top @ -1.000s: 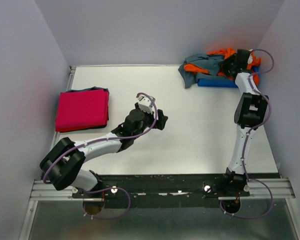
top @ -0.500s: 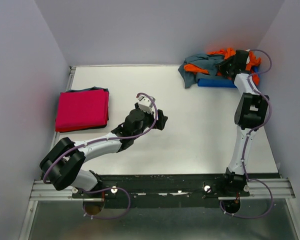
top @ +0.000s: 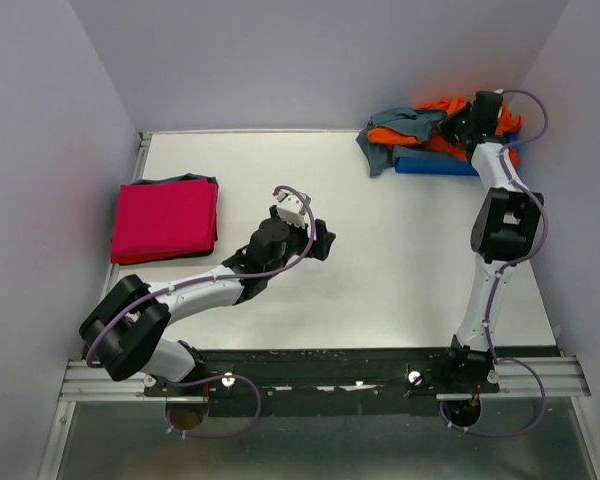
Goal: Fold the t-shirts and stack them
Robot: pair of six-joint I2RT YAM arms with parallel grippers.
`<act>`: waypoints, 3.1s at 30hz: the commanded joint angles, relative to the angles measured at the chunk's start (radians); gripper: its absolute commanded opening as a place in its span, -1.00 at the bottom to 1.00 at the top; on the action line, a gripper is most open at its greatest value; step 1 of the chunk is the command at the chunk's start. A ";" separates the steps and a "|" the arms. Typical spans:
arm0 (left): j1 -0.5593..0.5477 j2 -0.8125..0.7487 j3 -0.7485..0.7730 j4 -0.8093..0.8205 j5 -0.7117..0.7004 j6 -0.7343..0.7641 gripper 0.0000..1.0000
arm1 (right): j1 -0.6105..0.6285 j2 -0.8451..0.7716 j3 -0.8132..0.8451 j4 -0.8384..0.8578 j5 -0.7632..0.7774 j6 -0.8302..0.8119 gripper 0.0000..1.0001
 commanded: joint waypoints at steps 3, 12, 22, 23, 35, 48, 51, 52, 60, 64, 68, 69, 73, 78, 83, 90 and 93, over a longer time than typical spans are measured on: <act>-0.008 -0.005 0.021 -0.005 -0.008 0.015 0.97 | 0.006 -0.196 -0.001 -0.027 -0.066 0.008 -0.98; -0.008 0.009 0.033 -0.014 -0.005 0.017 0.97 | 0.008 -0.336 -0.061 -0.056 -0.152 0.041 -0.84; -0.006 0.026 0.048 -0.031 0.006 0.019 0.97 | 0.009 -0.391 -0.365 0.062 -0.174 0.071 -0.39; -0.008 0.026 0.048 -0.031 0.007 0.019 0.97 | 0.009 -0.396 -0.385 0.067 -0.168 0.068 -0.24; -0.008 0.026 0.051 -0.031 0.023 0.020 0.97 | 0.022 -0.410 -0.528 0.099 -0.091 0.003 0.22; -0.009 0.035 0.059 -0.039 0.014 0.028 0.97 | 0.089 -0.342 -0.316 -0.005 -0.142 -0.061 -0.99; -0.008 0.034 0.058 -0.037 0.015 0.025 0.97 | 0.182 -0.327 -0.168 -0.146 -0.128 -0.141 -0.99; -0.008 0.028 0.053 -0.031 0.018 0.023 0.98 | 0.210 -0.330 -0.146 -0.175 -0.122 -0.159 -0.99; -0.008 -0.044 0.002 -0.014 -0.106 0.003 0.98 | 0.390 -0.446 -0.130 -0.287 -0.204 -0.256 -0.99; -0.008 -0.086 -0.025 -0.014 -0.196 -0.026 0.98 | 0.439 -0.545 -0.109 -0.379 -0.223 -0.327 -0.99; -0.009 -0.121 -0.053 0.013 -0.197 -0.026 0.98 | 0.439 -0.620 -0.032 -0.485 -0.200 -0.353 -0.99; -0.009 -0.121 -0.051 0.013 -0.189 -0.023 0.98 | 0.439 -0.641 -0.031 -0.494 -0.197 -0.353 -0.99; -0.009 -0.118 -0.047 0.022 -0.123 -0.012 0.98 | 0.445 -0.738 -0.202 -0.437 -0.244 -0.324 -0.99; -0.016 -0.121 -0.064 0.056 -0.101 -0.001 0.98 | 0.488 -0.832 -0.408 -0.376 -0.258 -0.327 -0.61; -0.017 -0.095 -0.051 0.062 -0.059 0.012 0.98 | 0.484 -0.927 -0.546 -0.392 -0.027 -0.340 0.59; -0.017 0.032 0.060 -0.008 0.078 0.045 0.98 | 0.408 -1.054 -0.737 -0.390 0.266 -0.292 0.54; -0.017 0.142 0.218 -0.205 0.005 0.029 0.98 | 0.356 -1.098 -0.829 -0.380 0.326 -0.252 0.48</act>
